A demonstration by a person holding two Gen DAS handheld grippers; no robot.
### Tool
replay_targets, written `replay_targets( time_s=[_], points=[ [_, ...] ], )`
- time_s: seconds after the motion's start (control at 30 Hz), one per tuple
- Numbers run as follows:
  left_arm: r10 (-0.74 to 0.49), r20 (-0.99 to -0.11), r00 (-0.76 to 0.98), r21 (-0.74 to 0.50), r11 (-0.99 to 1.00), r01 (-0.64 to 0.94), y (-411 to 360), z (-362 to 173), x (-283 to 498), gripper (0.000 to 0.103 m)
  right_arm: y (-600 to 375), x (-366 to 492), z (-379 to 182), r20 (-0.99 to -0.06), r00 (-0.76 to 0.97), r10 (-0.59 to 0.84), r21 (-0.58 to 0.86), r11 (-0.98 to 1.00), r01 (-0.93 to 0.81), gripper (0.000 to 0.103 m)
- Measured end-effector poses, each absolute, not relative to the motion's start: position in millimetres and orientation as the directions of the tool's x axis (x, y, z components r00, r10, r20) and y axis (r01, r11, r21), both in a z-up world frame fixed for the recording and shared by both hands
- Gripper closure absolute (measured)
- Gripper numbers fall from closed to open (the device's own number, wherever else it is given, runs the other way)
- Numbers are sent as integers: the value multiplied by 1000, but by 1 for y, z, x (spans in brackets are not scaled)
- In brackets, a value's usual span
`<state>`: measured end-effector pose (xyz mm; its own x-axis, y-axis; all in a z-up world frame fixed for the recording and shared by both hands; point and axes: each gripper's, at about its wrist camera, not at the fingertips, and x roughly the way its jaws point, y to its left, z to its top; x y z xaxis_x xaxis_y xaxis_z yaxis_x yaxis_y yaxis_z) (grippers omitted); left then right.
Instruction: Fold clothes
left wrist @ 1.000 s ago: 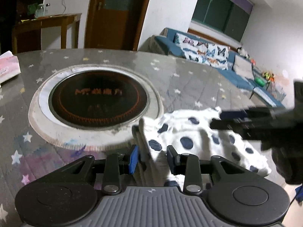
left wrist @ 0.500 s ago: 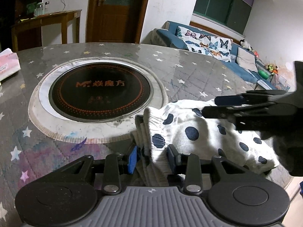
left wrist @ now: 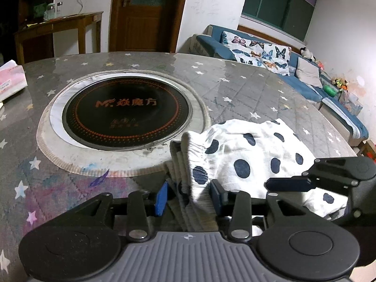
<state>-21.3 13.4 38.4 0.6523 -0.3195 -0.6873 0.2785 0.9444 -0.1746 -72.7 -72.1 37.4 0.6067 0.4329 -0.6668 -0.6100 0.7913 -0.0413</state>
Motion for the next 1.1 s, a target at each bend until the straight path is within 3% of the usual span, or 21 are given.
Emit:
replay_targets(
  time_s=[0.4,0.5,1.1],
  points=[
    [-309,-671,674,-184,950,253,19,45,-23,46,-75,-80,38,-651,612,450,-24,793,-608,53],
    [-305,-668,679,-184,952,246,19,46,-23,35,-80,-82,49,-631,624,462,-14,797,-604,53],
    [-289,-686,668,-206,957,202,23,37,-19,25,-65,-100,58,-616,612,496,-76,736,-673,48]
  ],
)
